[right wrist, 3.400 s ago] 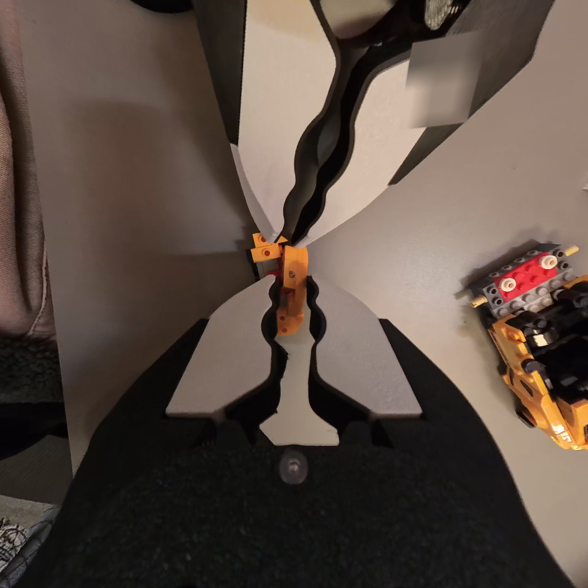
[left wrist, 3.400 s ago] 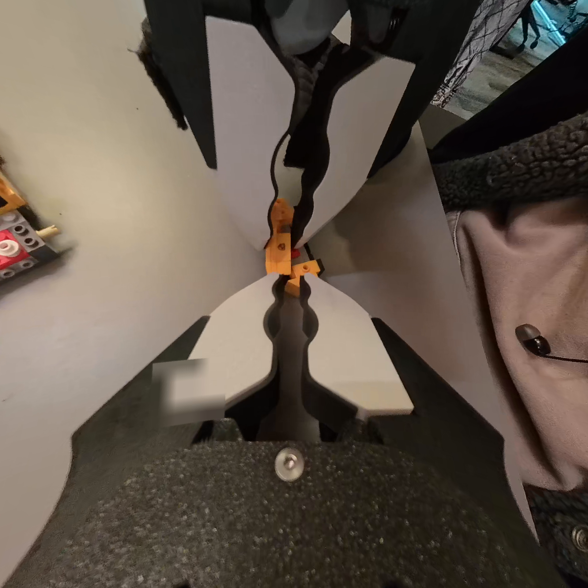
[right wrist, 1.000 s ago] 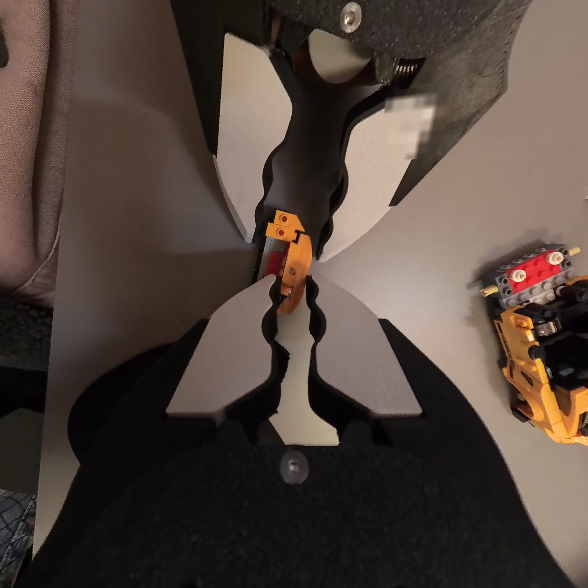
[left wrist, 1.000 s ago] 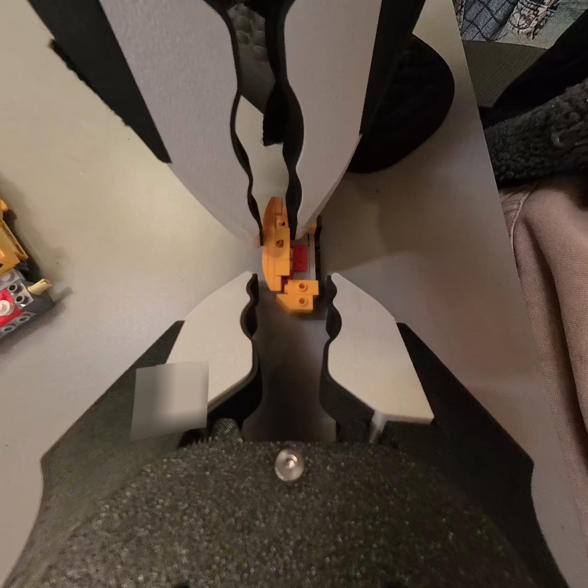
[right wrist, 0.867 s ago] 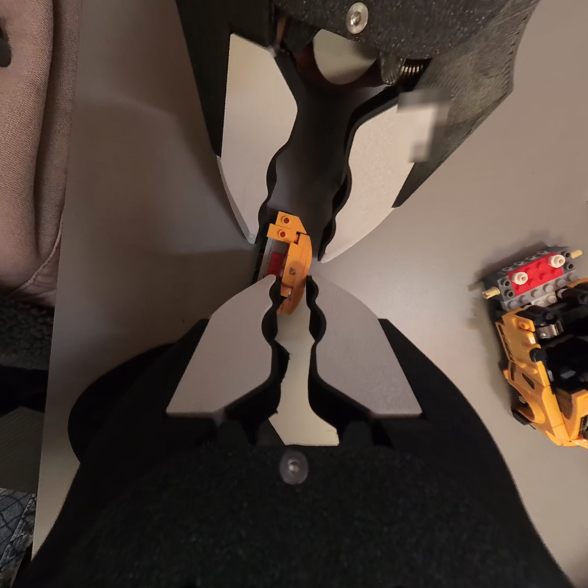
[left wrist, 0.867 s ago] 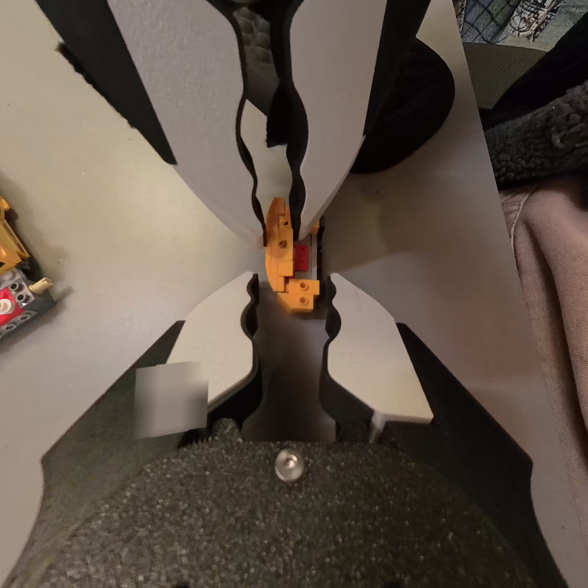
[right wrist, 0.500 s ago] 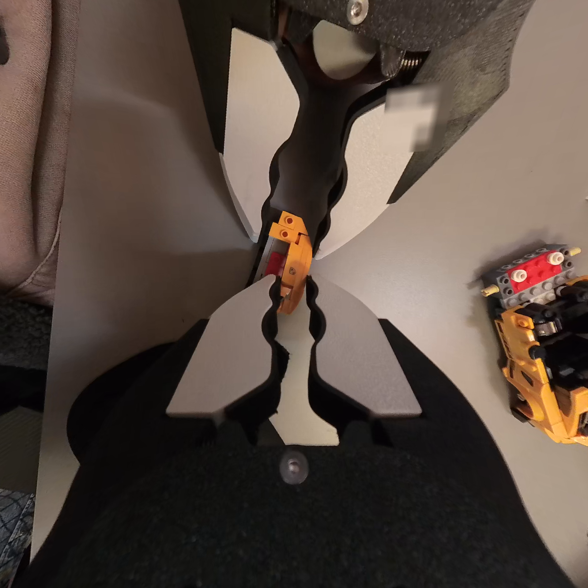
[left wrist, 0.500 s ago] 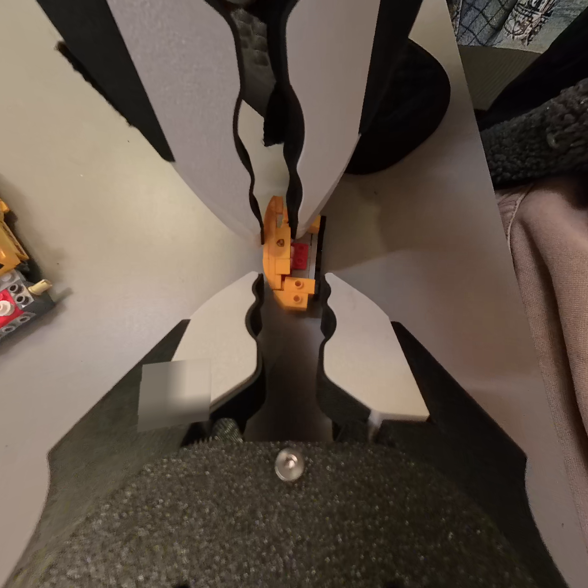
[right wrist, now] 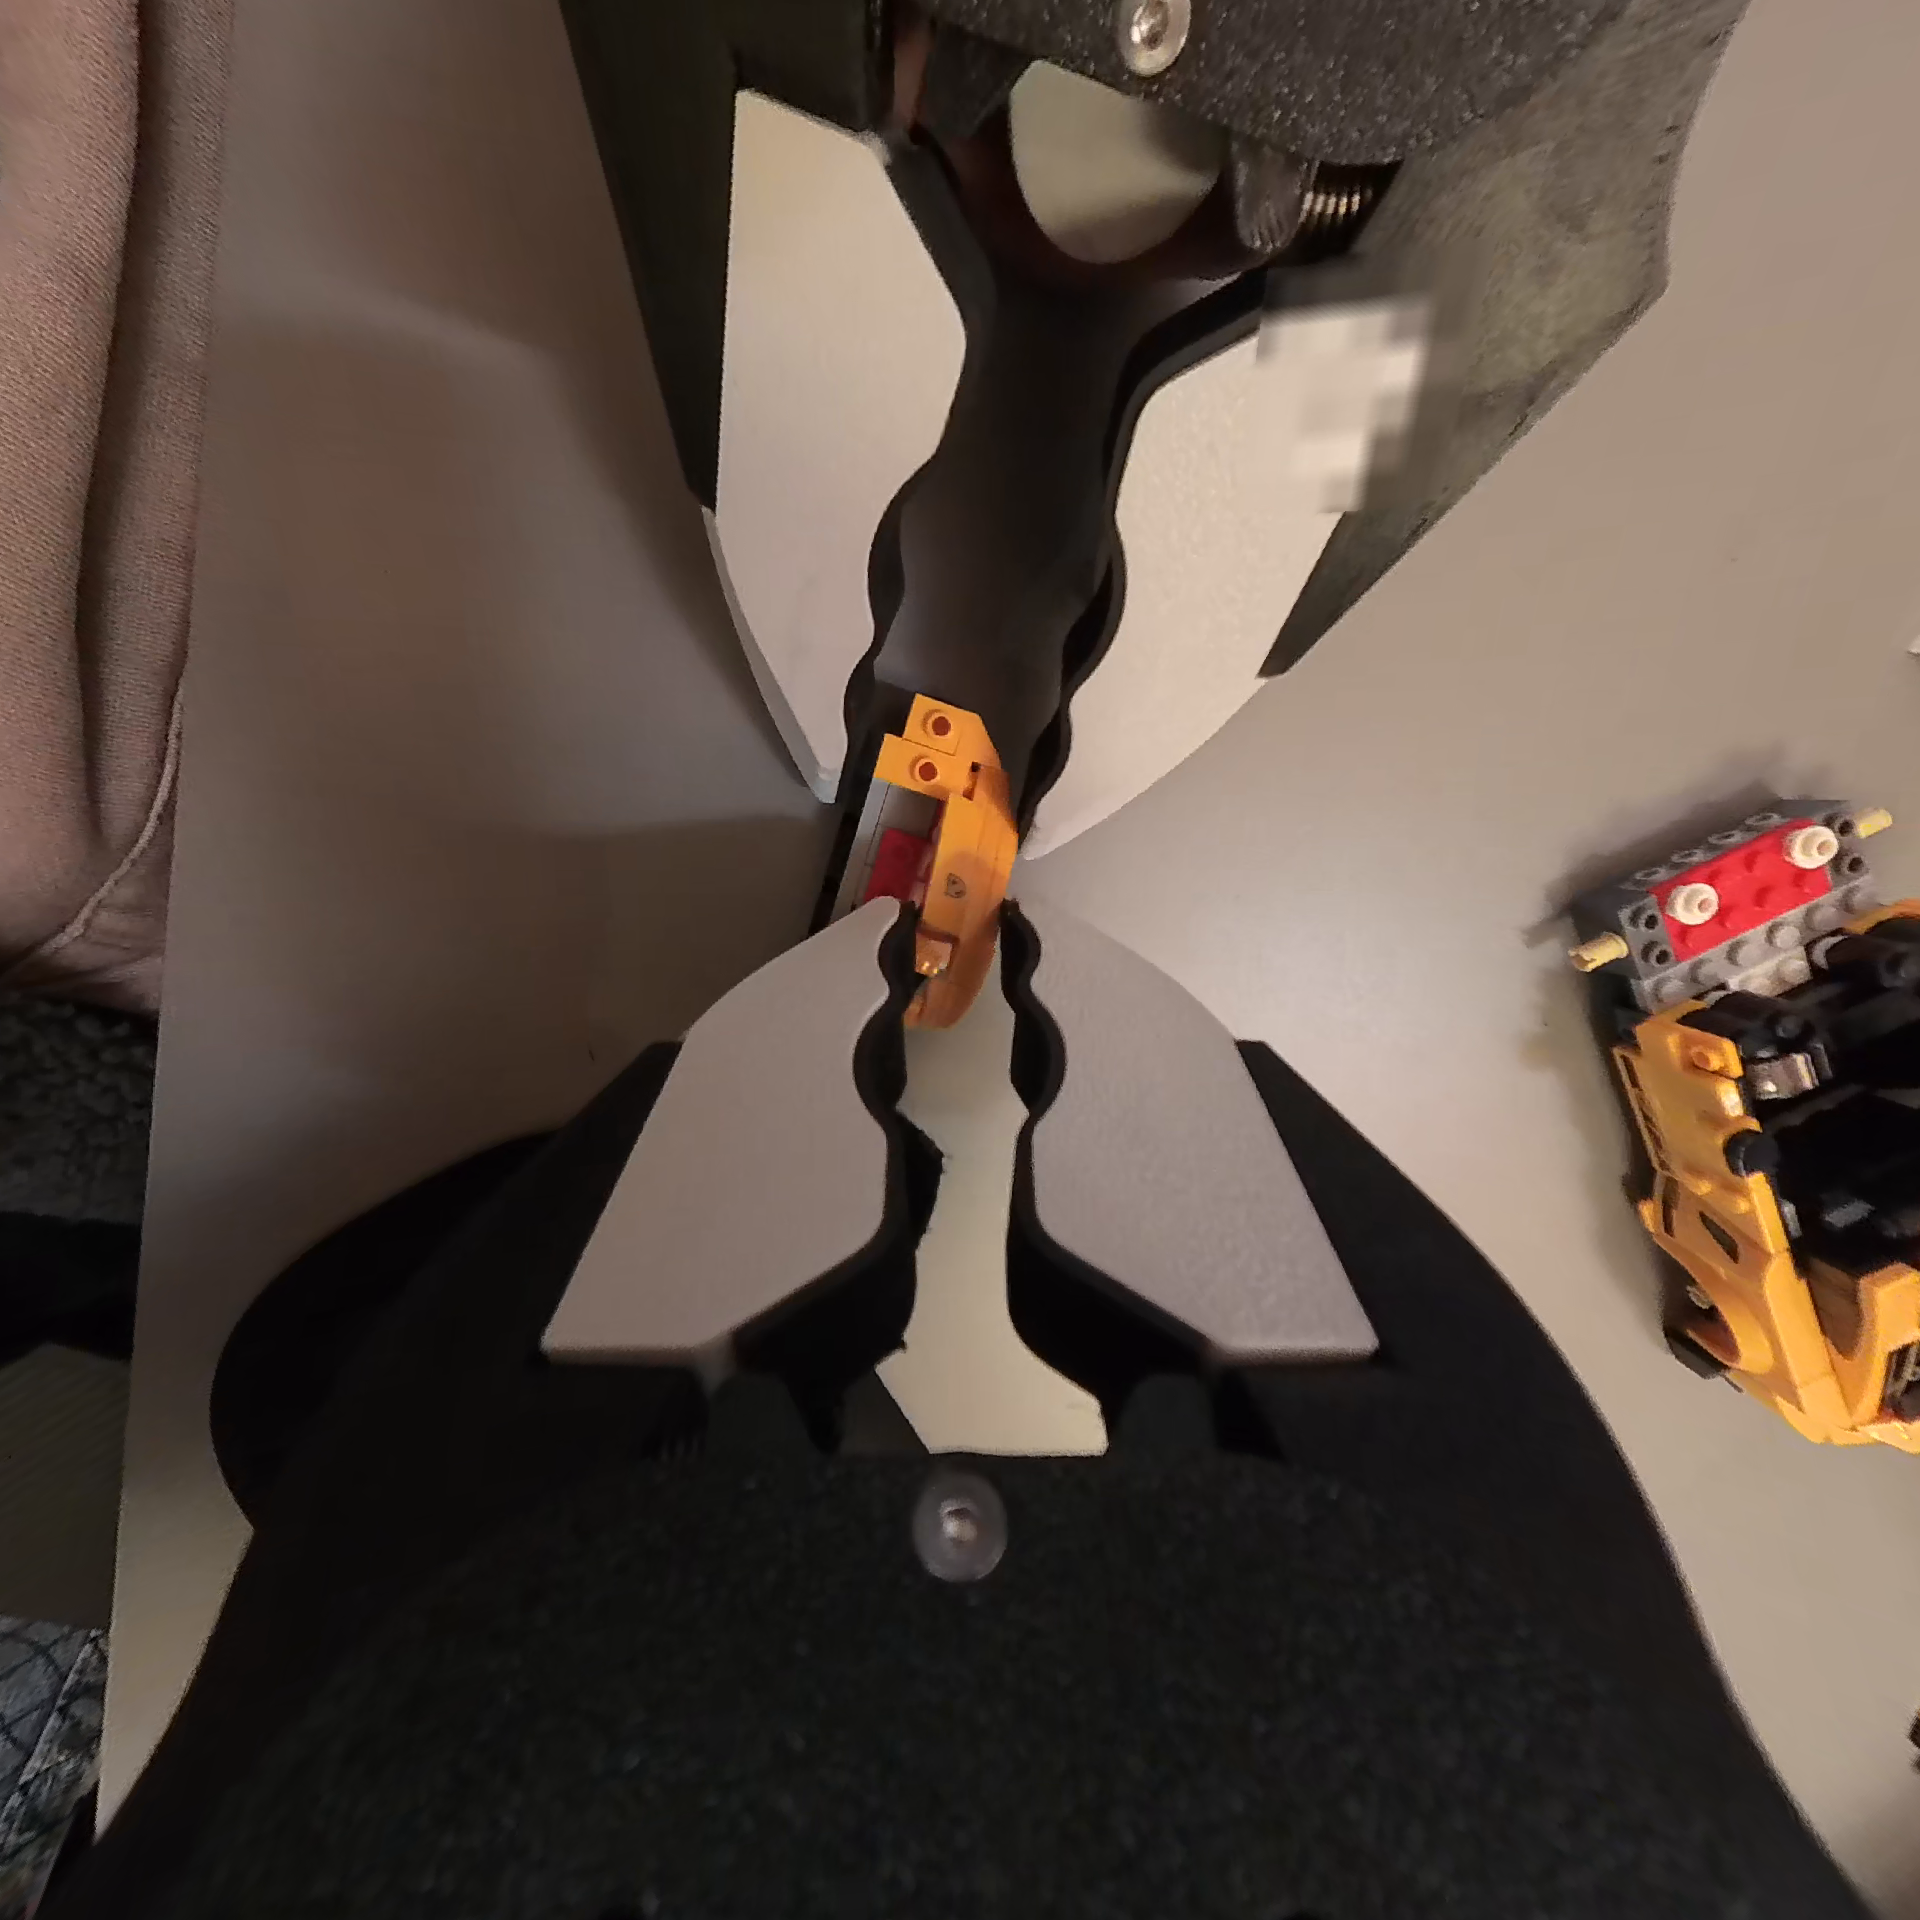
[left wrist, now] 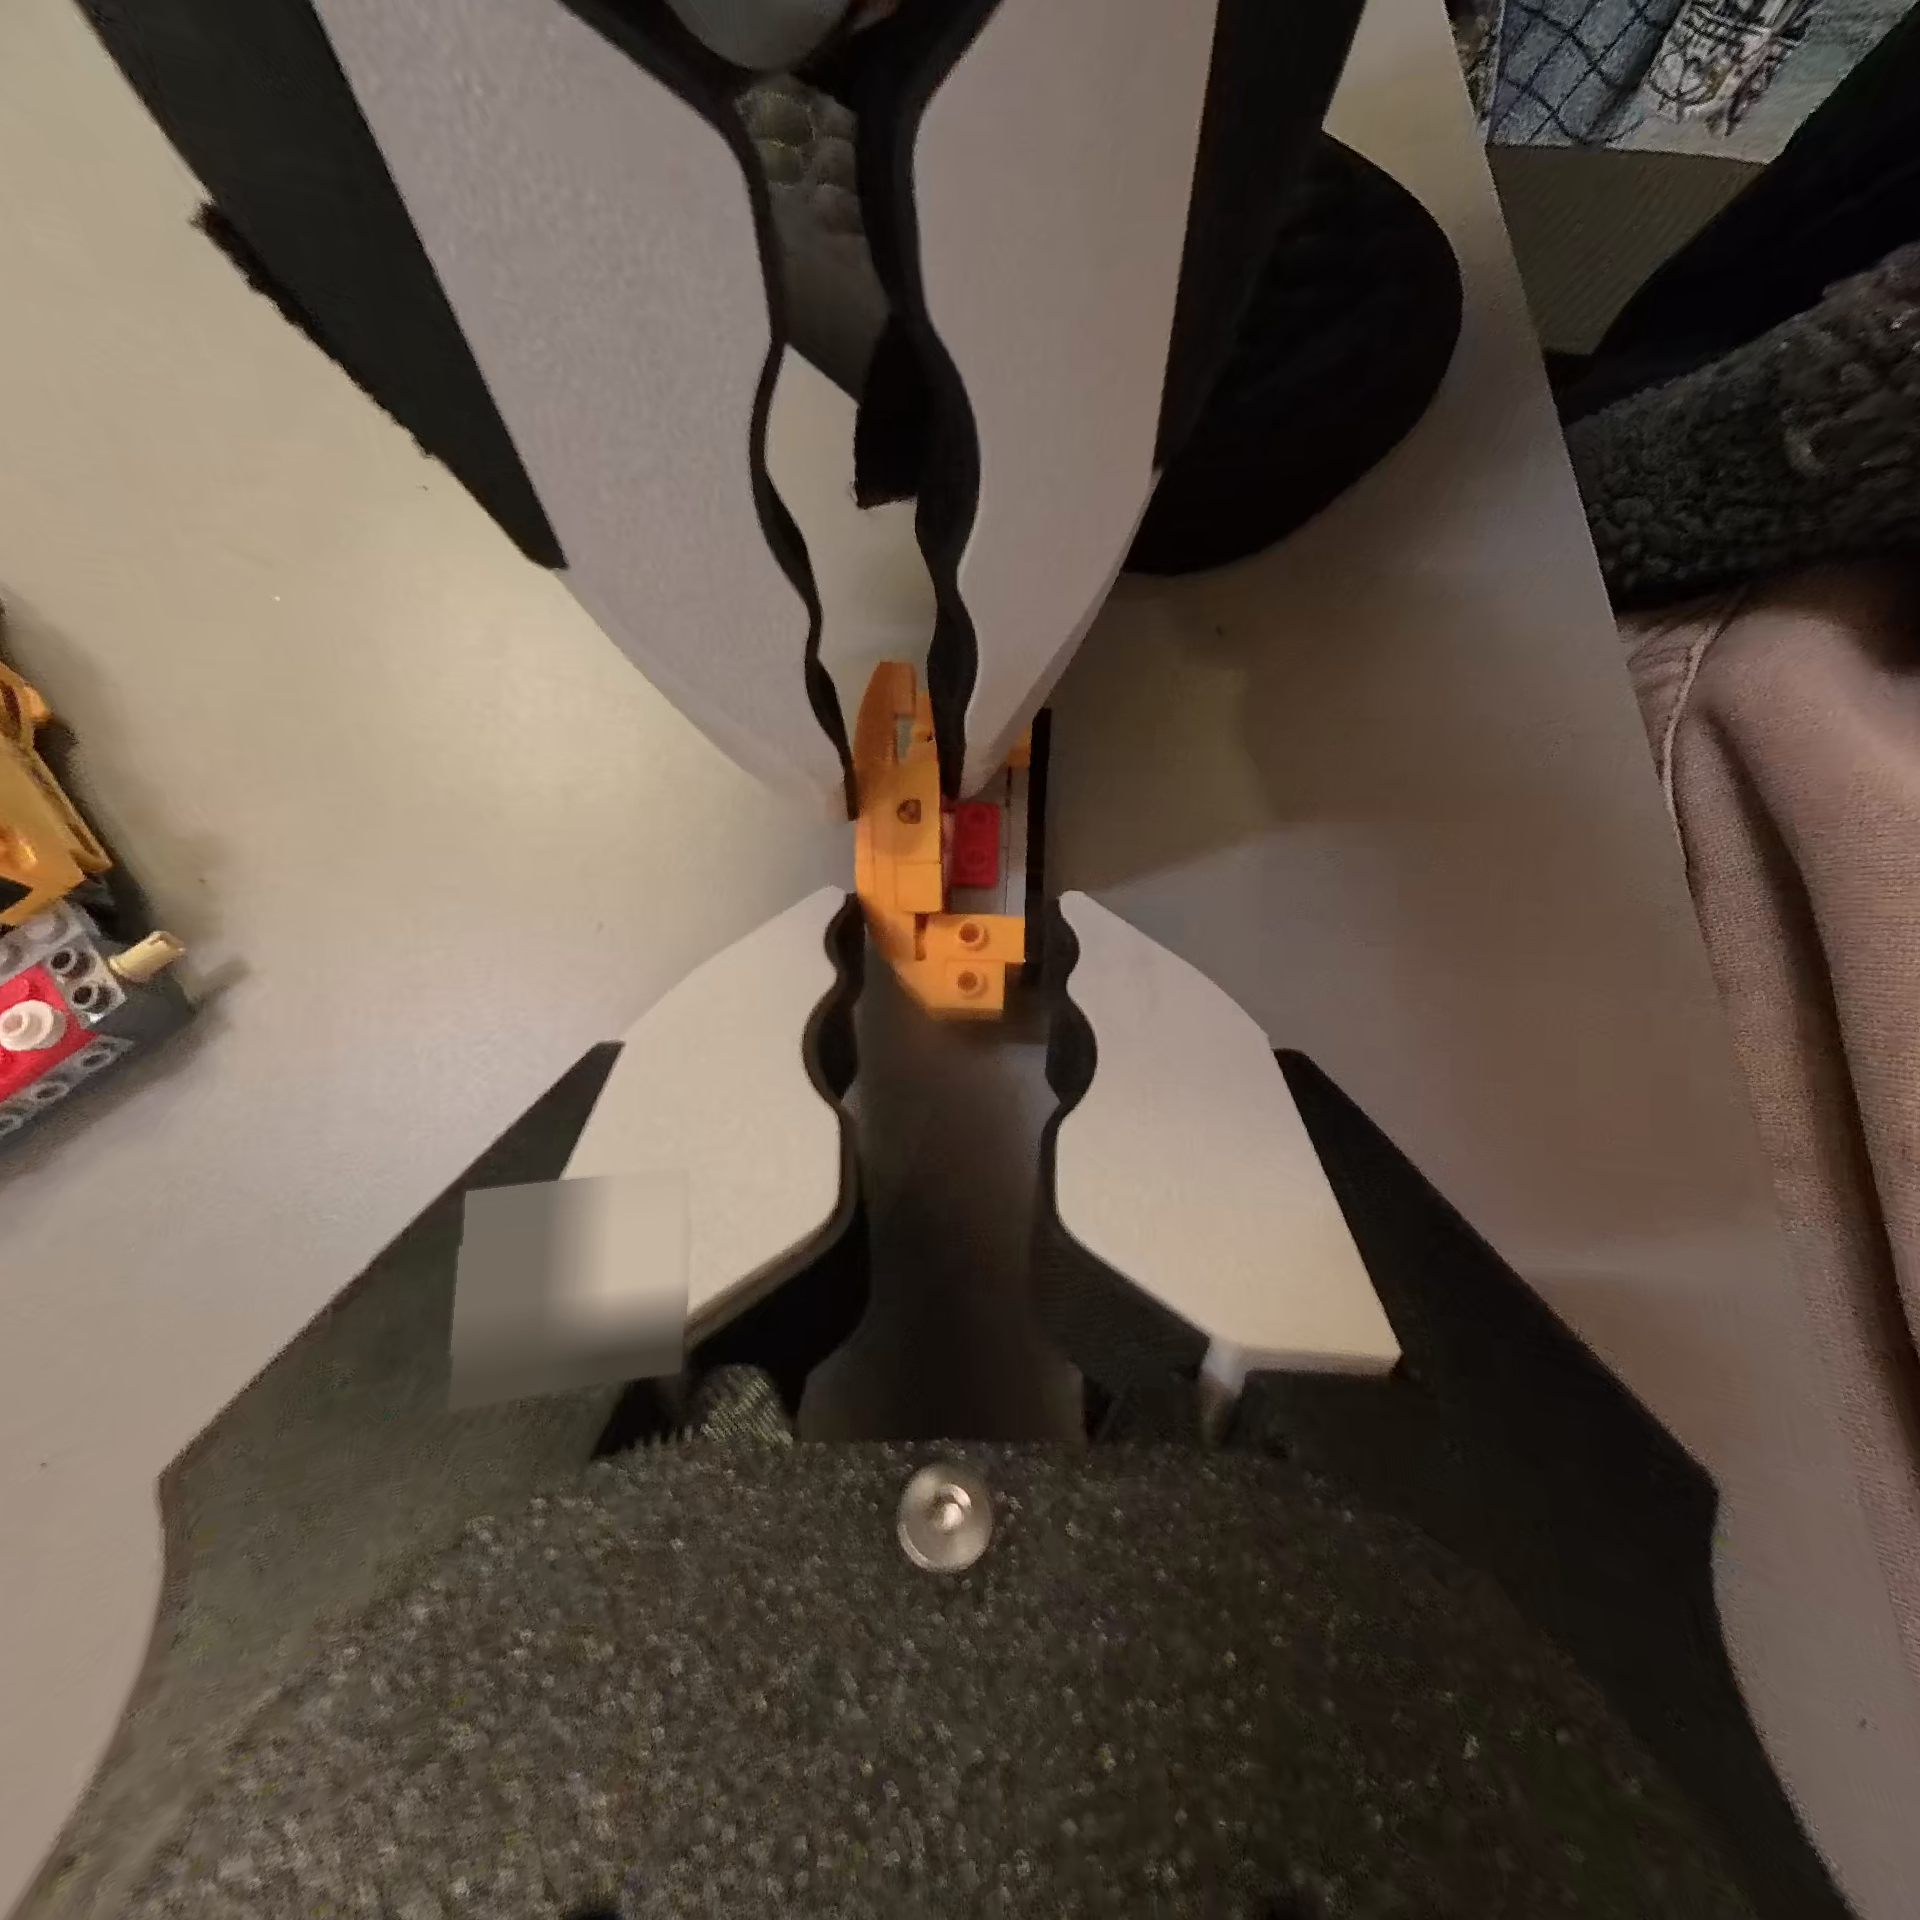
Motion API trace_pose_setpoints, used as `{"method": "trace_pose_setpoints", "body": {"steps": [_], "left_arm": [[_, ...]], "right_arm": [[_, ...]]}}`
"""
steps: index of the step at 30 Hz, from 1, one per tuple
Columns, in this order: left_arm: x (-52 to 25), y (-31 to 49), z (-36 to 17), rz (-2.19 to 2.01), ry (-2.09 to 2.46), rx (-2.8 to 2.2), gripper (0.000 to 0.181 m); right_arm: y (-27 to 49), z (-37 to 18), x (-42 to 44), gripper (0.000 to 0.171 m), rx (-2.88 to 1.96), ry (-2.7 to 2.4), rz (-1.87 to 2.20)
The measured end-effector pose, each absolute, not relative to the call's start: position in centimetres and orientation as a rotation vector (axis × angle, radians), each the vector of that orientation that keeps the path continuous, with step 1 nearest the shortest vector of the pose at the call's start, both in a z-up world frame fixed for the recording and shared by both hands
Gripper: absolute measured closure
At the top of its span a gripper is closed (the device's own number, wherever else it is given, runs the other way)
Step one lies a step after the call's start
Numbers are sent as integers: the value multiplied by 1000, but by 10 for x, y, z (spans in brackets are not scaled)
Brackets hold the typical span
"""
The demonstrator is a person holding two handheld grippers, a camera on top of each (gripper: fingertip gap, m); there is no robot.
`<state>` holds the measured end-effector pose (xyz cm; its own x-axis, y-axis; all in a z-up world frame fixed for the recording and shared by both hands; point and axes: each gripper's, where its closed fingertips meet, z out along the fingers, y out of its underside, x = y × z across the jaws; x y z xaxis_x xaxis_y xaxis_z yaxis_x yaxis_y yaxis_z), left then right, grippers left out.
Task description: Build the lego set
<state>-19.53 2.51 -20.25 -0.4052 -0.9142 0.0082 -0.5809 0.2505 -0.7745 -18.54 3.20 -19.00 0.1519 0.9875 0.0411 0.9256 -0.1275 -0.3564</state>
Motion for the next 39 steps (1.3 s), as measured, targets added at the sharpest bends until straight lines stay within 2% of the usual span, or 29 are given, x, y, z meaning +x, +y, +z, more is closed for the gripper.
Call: {"method": "trace_pose_setpoints", "body": {"steps": [11, 25, 39], "left_arm": [[-196, 27, -203, -979, 2076, -1357, 150], [-197, 28, -203, -977, 2074, -1364, 150], [-197, 27, -204, -983, 2085, -1361, 146]], "right_arm": [[35, -182, -176, 151, -2180, -1764, 309], [27, -190, -169, 160, -2243, -1731, 342], [30, -192, -176, 162, -2213, -1678, 433]]}}
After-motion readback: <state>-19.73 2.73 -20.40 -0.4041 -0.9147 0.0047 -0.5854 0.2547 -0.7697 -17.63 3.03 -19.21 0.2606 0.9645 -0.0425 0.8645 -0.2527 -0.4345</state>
